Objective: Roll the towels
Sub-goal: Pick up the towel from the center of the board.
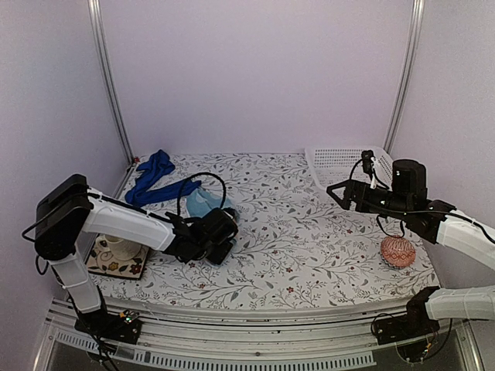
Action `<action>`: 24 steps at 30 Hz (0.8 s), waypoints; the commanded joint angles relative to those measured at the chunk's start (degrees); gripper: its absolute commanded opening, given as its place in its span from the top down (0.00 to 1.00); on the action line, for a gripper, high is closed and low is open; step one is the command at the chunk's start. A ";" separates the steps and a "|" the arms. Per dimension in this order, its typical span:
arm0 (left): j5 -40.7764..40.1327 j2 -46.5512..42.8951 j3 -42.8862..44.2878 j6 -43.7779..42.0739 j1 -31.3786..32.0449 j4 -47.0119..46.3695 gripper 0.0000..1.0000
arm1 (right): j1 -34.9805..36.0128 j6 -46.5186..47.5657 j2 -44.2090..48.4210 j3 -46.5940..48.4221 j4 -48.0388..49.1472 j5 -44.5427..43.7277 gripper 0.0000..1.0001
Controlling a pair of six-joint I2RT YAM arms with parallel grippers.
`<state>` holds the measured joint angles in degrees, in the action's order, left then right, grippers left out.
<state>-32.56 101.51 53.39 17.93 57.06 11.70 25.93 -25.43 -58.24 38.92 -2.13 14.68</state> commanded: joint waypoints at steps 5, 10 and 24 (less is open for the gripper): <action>-5.20 3.48 3.68 -1.07 1.78 4.45 0.33 | 0.46 0.74 0.59 0.94 0.57 -0.52 0.01; -6.19 4.71 4.78 -1.85 1.86 5.92 0.41 | 0.57 0.91 0.66 0.95 0.52 -0.39 0.01; -7.94 3.44 9.28 -4.40 2.09 9.34 1.00 | 0.99 1.54 -0.05 1.86 0.03 -0.79 0.01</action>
<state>-38.87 105.86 59.92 14.66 58.30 19.53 26.11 -24.62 -58.24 38.94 -2.15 14.63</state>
